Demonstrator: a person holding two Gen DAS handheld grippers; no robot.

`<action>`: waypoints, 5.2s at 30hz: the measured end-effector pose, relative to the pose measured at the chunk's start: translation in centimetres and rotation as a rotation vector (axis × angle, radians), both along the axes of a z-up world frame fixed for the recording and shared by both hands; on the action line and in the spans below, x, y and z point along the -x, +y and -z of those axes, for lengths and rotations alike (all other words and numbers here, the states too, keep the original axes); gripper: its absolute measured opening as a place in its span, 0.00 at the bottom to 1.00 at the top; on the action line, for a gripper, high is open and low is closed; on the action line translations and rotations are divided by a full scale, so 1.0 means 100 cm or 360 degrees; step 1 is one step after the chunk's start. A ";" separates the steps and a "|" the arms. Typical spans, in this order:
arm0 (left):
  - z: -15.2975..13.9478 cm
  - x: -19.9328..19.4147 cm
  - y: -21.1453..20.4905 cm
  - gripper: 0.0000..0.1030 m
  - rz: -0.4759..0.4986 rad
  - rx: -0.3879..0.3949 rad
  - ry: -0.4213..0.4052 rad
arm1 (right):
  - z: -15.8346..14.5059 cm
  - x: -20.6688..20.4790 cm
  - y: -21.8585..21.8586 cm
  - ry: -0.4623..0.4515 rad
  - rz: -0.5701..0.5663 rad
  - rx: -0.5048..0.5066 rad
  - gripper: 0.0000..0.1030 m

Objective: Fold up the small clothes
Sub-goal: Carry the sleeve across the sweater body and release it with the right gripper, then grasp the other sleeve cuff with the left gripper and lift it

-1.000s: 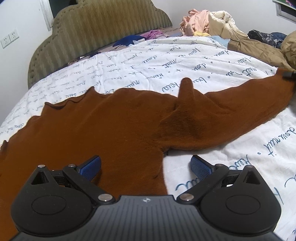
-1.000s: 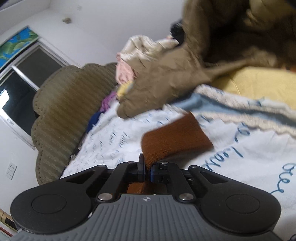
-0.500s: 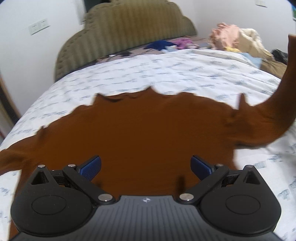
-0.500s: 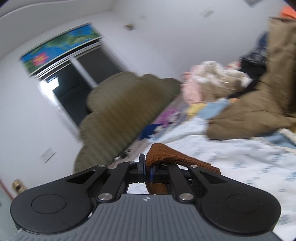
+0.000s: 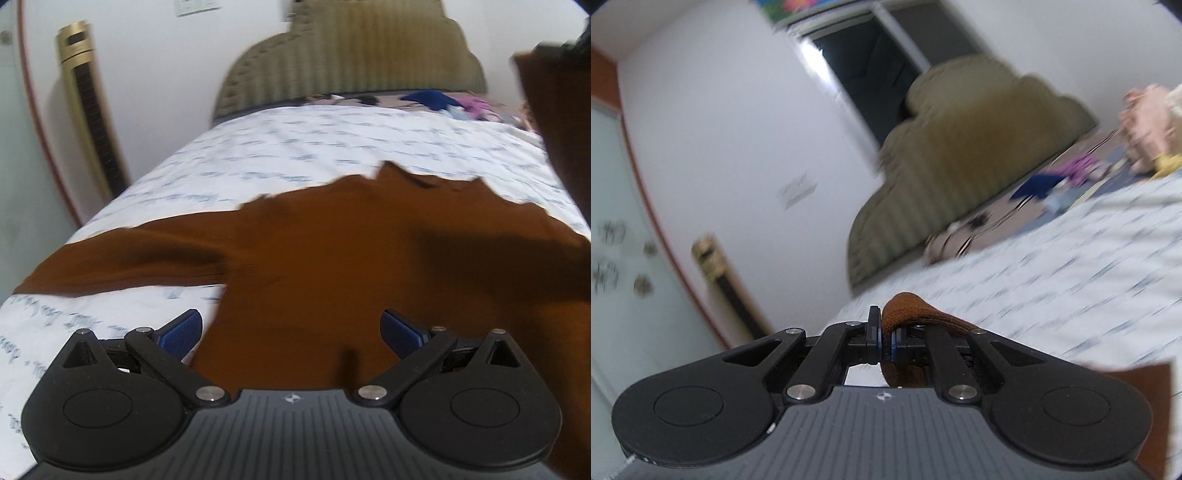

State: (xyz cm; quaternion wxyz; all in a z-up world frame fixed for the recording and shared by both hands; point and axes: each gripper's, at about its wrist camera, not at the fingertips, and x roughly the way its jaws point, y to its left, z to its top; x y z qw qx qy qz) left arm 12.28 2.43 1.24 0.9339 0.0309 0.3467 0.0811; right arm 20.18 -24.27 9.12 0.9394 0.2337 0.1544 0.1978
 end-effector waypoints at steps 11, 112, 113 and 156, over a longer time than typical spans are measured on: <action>0.008 0.004 0.071 1.00 -0.0160 0.0040 0.0002 | 0.096 -0.051 0.164 0.0419 -0.0216 0.0444 0.14; 0.030 0.007 0.419 1.00 -0.1091 0.1071 0.0013 | 0.045 0.025 0.317 0.0390 -0.0691 0.0611 0.44; 0.033 0.004 0.426 1.00 -0.1089 0.1118 0.0019 | 0.044 0.027 0.329 0.0376 -0.0725 0.0629 0.46; 0.075 -0.005 0.516 0.35 -0.0781 0.2002 -0.0202 | 0.064 0.039 0.461 0.0155 -0.0953 0.0972 0.49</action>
